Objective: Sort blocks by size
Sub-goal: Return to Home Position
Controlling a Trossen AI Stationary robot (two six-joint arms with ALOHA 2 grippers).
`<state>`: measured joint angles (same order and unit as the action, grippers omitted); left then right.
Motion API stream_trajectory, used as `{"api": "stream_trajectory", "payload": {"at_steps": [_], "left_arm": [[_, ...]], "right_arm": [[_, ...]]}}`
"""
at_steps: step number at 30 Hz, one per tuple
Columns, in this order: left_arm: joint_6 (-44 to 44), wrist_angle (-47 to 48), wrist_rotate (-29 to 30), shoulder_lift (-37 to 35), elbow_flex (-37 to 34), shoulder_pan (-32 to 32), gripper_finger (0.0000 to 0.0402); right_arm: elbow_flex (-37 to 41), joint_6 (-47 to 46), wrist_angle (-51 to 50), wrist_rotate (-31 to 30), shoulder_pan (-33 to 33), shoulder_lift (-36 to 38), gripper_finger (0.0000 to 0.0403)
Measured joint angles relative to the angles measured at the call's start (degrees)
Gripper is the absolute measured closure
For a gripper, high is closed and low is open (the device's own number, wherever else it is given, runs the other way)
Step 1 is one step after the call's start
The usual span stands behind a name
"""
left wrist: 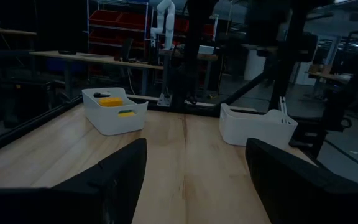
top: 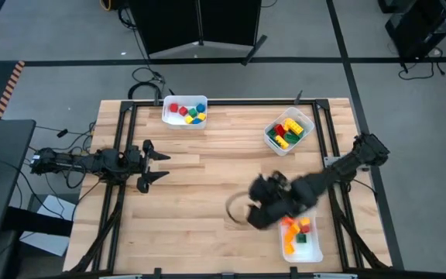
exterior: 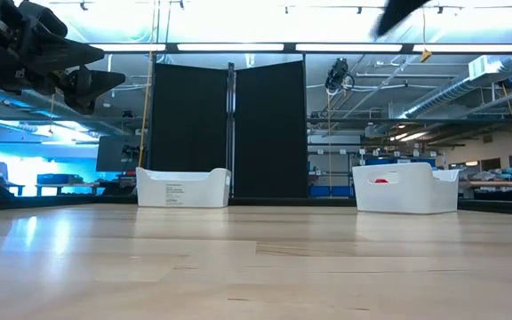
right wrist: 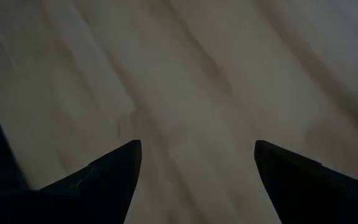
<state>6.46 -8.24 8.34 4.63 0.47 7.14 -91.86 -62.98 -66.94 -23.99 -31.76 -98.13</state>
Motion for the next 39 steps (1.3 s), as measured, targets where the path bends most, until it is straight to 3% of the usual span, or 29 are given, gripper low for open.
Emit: {"api": "stream_trajectory", "payload": {"at_steps": [4,10,16,24,29,39], "left_arm": [[0.0,0.0,0.0,0.0,0.0,0.0,0.0119],[0.0,0.0,0.0,0.0,0.0,0.0,0.0119],[0.0,0.0,0.0,0.0,0.0,0.0,0.0119],[0.0,0.0,0.0,0.0,0.0,0.0,0.0119],[0.0,0.0,0.0,0.0,0.0,0.0,0.0119],[0.0,0.0,0.0,0.0,0.0,0.0,0.0119]], "right_arm": [[0.7,10.7,6.9,-0.8,8.0,0.0,0.0078],[0.7,25.2,13.5,-10.1,16.8,0.0,0.0081],[2.2,38.8,22.3,-10.3,23.2,0.0,0.008],[15.3,51.0,44.5,8.6,31.0,4.0,0.0083],[26.4,54.1,56.1,10.8,33.2,10.5,0.0079],[50.7,53.9,69.7,18.4,35.4,31.2,0.0082]]}}
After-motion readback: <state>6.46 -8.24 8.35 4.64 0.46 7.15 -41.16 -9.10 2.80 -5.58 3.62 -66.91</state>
